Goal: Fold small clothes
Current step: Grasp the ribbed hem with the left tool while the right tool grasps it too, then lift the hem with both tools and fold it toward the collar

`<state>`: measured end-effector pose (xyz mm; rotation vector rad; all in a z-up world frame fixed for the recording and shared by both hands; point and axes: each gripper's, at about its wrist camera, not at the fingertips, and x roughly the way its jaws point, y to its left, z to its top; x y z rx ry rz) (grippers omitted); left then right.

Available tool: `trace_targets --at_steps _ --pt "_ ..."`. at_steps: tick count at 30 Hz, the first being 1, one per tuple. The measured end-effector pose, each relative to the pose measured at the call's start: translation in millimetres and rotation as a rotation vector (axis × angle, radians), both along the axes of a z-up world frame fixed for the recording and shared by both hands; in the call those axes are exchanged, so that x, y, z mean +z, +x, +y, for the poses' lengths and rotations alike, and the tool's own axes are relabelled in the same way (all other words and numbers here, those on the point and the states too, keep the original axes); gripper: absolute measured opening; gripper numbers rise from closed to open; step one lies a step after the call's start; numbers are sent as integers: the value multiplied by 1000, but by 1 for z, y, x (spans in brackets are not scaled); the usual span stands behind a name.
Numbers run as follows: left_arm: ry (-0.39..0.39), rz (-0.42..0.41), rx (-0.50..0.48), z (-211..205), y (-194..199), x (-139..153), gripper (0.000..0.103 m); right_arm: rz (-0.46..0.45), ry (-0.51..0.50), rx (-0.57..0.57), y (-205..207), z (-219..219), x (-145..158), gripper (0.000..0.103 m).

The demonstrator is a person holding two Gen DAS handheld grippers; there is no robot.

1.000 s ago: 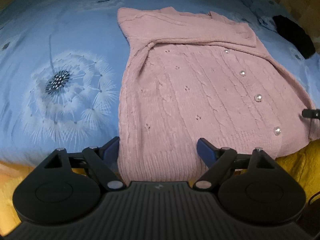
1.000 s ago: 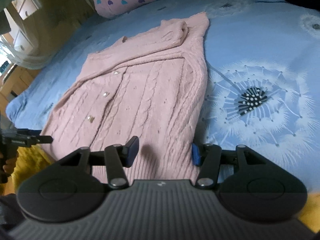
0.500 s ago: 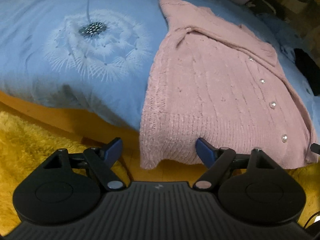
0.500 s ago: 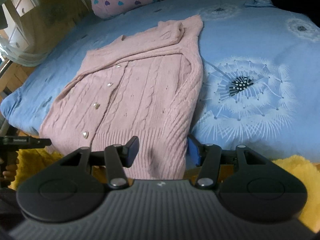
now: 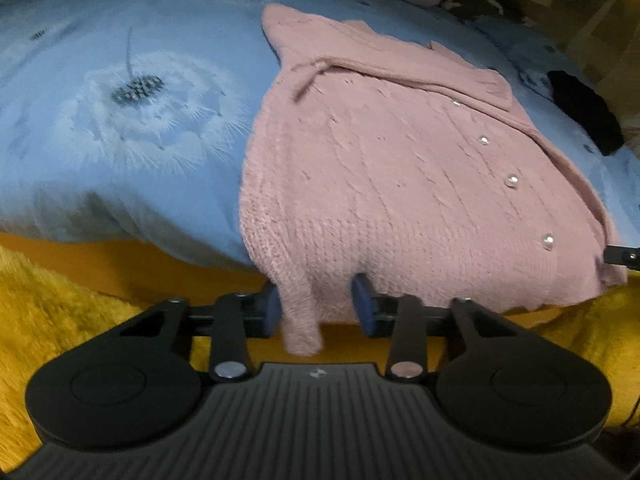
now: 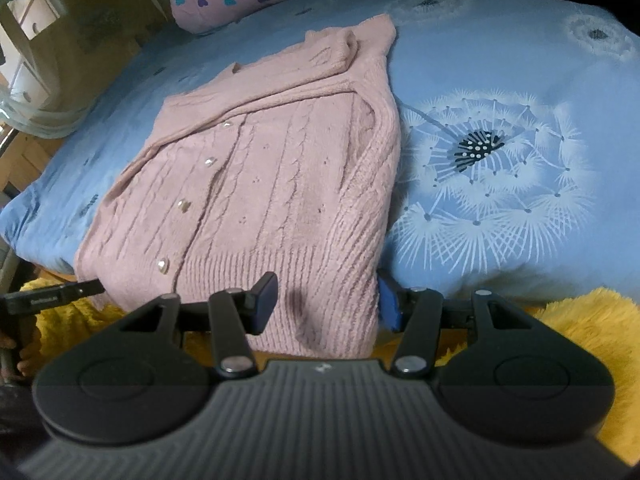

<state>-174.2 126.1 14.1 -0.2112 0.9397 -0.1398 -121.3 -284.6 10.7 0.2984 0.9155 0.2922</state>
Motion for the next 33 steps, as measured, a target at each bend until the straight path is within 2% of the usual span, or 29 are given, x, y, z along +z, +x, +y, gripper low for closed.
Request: trace_targets --at_steps 7,8,9,10,11,14,21,28,33 --pt "-37 19 6 0 5 -8 39 -7 7 17 0 1 0 55" --pt "-43 20 4 1 6 -7 36 -11 8 20 0 2 0 53" --pt "-54 19 -2 2 4 -6 24 -16 7 18 -1 2 0 44" --pt "-75 19 -11 2 3 -5 20 -19 6 11 -1 1 0 37" --pt "-96 16 -18 3 0 -2 16 -20 16 3 -1 -1 0 24" --pt "-153 -9 -39 3 -5 10 15 -54 100 -2 -5 -8 4 19" --pt "-259 -101 -55 -1 -6 44 14 -134 257 5 -8 -11 19 18" --pt "-244 -191 -49 -9 21 81 14 -174 433 7 13 -9 29 18" --pt "-198 -182 -50 -11 35 90 14 -208 469 24 32 3 40 17"
